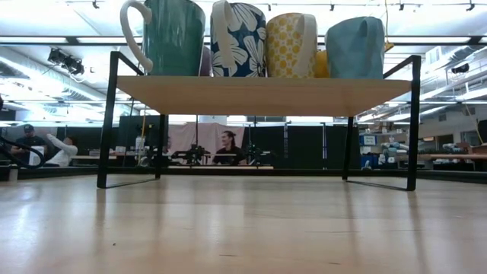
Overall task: Place coffee mugs
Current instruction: Return to Home Position
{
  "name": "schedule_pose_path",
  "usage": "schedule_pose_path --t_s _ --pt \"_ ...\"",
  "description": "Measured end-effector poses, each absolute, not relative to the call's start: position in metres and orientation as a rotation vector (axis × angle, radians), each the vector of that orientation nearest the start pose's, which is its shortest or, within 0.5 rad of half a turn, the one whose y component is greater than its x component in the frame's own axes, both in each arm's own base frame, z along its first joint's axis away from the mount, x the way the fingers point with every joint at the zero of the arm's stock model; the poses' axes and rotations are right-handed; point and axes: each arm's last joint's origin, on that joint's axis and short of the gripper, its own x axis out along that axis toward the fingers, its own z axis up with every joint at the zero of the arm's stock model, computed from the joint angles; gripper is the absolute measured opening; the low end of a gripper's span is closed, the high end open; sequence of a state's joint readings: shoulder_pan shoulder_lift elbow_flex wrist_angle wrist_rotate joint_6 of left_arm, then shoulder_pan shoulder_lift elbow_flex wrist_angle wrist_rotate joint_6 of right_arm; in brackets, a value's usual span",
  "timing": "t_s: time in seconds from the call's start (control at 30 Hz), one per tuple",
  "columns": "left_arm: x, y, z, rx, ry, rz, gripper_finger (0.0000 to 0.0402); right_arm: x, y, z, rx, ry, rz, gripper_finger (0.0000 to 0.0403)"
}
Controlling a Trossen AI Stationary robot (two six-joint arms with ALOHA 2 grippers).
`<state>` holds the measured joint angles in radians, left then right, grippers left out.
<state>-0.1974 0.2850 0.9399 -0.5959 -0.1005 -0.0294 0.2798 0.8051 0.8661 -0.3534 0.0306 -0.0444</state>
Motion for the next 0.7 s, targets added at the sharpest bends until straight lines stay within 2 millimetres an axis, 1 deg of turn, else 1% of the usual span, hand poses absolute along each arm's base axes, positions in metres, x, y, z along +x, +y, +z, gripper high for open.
schedule_pose_path --t_s 0.1,0.3,0.5,0.7 --pt "0.024 -0.002 0.357 -0.039 -0.060 -0.098 0.0139 0.164 0.046 0.341 -0.089 0.284 0.252 0.0180" --pt "0.026 -0.002 0.322 -0.050 -0.120 -0.099 0.0139 0.164 0.046 0.341 -0.090 0.284 0.252 0.0180" --pt "0.032 -0.004 0.300 -0.031 -0.215 -0.098 0.0139 0.164 0.046 0.341 -0.091 0.284 0.252 0.0180" --pt "0.048 -0.007 0.283 0.021 -0.240 -0.088 0.0139 0.164 0.046 0.341 -0.092 0.283 0.252 0.0180"
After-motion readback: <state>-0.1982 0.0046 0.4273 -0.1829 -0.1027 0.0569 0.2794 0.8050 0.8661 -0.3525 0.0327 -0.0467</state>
